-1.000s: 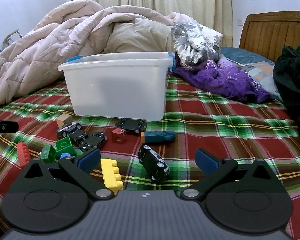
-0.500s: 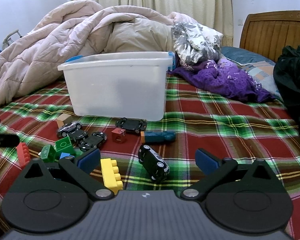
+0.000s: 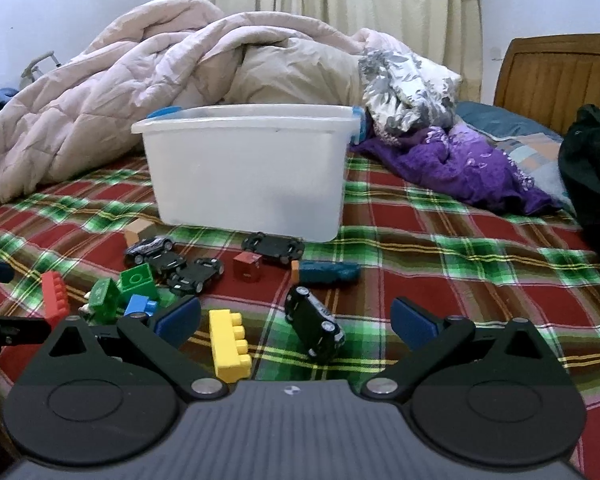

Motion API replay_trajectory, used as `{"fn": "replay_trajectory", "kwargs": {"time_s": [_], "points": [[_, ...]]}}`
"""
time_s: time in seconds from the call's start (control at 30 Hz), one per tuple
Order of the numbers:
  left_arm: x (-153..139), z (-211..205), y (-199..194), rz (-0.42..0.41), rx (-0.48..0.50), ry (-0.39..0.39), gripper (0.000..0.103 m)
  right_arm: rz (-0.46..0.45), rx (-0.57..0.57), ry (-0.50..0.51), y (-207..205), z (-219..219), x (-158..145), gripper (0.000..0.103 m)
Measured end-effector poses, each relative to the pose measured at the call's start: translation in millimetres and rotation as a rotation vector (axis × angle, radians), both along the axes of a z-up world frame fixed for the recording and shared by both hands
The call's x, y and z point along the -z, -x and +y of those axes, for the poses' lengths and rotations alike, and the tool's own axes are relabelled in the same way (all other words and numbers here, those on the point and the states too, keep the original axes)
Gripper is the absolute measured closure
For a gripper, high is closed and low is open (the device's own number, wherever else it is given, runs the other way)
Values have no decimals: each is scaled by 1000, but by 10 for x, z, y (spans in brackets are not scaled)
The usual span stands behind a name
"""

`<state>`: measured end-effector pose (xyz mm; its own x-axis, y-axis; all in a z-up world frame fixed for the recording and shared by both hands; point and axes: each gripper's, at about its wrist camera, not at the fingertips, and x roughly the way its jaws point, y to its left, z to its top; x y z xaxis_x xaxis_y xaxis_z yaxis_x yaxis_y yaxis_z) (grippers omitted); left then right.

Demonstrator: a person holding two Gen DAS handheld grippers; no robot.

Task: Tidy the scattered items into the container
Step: 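Move both tools toward the toys, left tool over the red brick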

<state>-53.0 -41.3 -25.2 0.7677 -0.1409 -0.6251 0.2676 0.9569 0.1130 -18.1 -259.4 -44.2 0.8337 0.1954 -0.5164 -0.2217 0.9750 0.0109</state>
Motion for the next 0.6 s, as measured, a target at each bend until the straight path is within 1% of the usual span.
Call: {"fn": "replay_trajectory", "kwargs": {"time_s": [0.07,0.1,0.17,0.23,0.33,0.43,0.5,0.53,0.6], "points": [[16,-20,8,-12,11,-12,11,7,-6,10,1,25,18,0],[16,-20,0,-12,14,-14,14,9,-8,16,-2,36,27,0],[10,14,-19,-11,3,0,17,13,-15,30,-7,58,40,2],[12,70,-52,-8,-7,15,17,15,-24,33,0,63,43,3],[30,136,-133,-15,-42,6,17,13,-31,40,6,68,42,6],[60,211,-254,8,-83,21,17,4,-21,44,-5,57,35,6],[112,230,-327,33,-102,28,17,-2,-33,50,-47,53,24,7],[141,234,-368,49,-111,33,17,3,-48,61,-84,59,22,9],[201,251,-448,80,-129,43,19,24,-80,58,-179,29,21,23]]}}
